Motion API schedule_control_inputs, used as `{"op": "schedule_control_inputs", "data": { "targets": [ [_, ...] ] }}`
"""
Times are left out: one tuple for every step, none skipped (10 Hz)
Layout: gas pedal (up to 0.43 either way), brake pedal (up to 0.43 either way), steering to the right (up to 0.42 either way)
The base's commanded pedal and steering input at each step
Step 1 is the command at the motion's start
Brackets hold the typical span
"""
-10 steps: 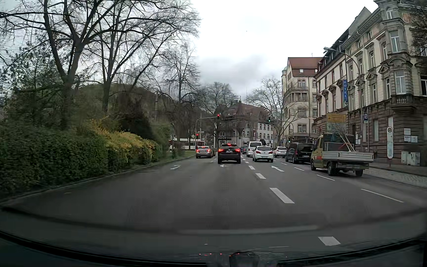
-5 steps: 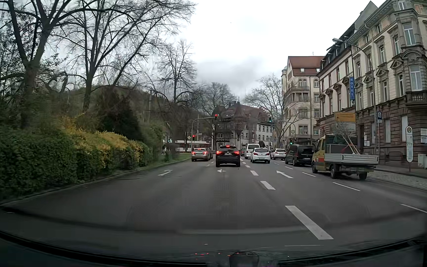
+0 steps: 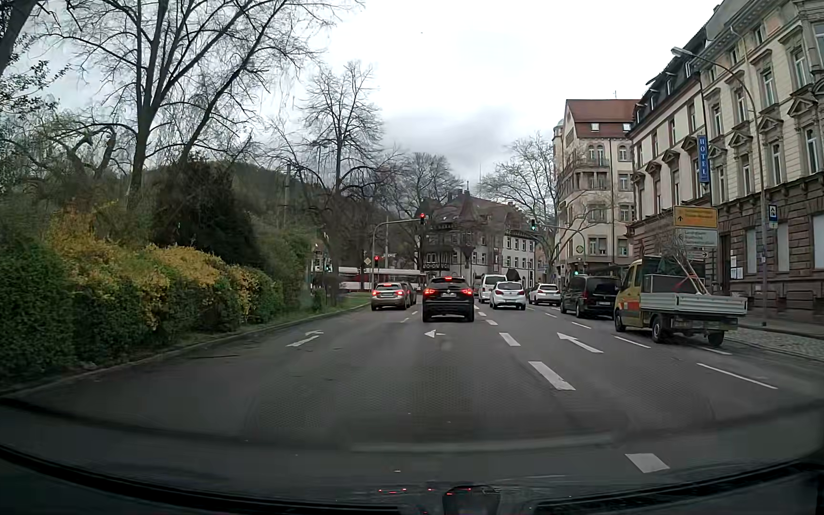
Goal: Follow the waypoints while adhering to traffic rules and regulations
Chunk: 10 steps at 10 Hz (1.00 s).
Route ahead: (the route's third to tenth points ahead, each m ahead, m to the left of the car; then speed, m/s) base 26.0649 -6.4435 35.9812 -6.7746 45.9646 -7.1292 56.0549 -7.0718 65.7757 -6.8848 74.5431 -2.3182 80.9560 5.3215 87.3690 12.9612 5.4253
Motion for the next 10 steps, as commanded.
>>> {"op": "schedule_control_inputs", "data": {
  "targets": [
    [0.047, 0.0, -0.061],
    [0.047, 0.0, -0.066],
    [0.059, 0.0, -0.073],
    [0.059, 0.0, -0.084],
    [0.059, 0.0, -0.089],
    [0.059, 0.0, -0.089],
    [0.047, 0.0, -0.086],
    [0.047, 0.0, -0.083],
    [0.047, 0.0, -0.083],
    [0.039, 0.0, -0.083]
  ]
}}
